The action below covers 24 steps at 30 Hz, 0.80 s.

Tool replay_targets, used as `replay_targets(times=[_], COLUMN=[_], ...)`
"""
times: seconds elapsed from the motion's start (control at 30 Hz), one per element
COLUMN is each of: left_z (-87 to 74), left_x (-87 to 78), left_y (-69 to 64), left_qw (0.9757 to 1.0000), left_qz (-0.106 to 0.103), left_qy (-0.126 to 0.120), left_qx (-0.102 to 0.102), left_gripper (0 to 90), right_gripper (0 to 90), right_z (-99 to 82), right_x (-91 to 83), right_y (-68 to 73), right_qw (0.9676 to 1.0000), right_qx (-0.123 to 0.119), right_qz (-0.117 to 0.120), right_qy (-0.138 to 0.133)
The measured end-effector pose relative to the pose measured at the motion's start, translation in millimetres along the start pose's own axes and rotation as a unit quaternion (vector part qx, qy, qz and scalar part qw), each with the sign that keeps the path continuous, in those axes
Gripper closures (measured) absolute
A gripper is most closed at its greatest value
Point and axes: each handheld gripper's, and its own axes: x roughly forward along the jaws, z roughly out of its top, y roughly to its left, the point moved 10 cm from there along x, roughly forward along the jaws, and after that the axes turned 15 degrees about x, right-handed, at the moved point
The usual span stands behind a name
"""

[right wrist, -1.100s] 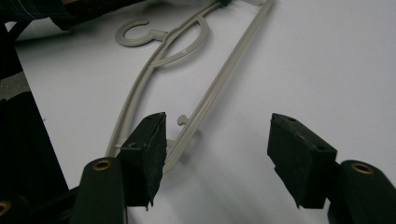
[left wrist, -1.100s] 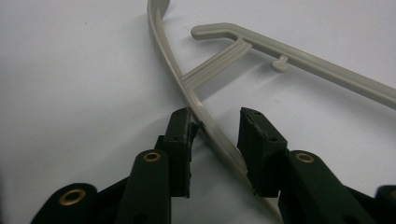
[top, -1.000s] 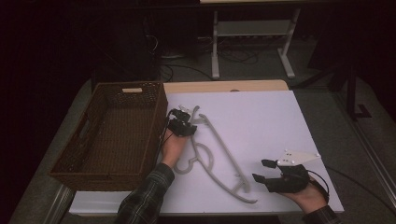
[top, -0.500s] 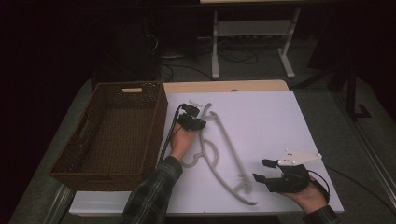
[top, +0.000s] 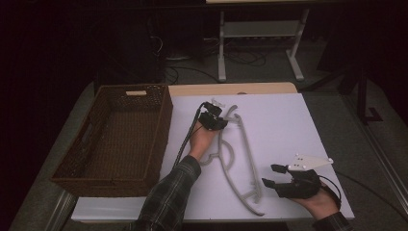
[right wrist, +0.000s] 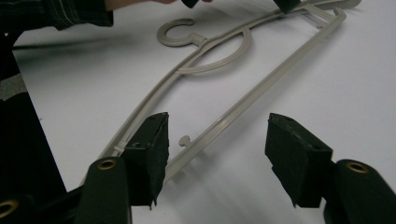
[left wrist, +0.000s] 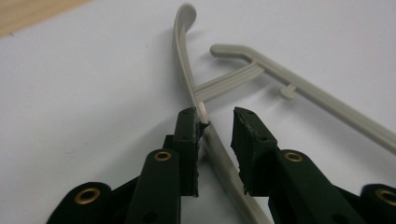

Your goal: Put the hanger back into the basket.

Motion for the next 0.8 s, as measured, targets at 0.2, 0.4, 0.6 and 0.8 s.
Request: replay_targets(times=[0.2,0.4,0.6,0.8], left_z=[9.2,-7.8,-30.1,-59.4], left_x=[-49.6,-91.5,-112.5,-135.5], left_y=[-13.3,-38.8,-57.9,-78.8], left_qw=[0.9973,0.9950,0.9936,0.9927], left_qz=[-0.027,-0.055,-0.067,-0.072], left_qy=[-0.067,-0.083,-0.089,-0.088], left_qx=[-0.008,0.009,0.021,0.040], left_gripper=[63.4,45.9,31.7,23.4], right_gripper=[66.2,87.2,89.5,89.5], right_z=[-7.4,-19.1,-28.5,-37.3], right_x=[-0.1,7.5,16.5,26.6], right_y=[-11.3,-11.1,-5.2,-1.2], right_qw=[0.9998,0.9986,0.9964,0.9934], right_qx=[0.004,-0.003,-0.014,-0.021], right_qz=[-0.014,-0.008,0.007,0.012], right_qy=[0.016,0.052,0.083,0.112])
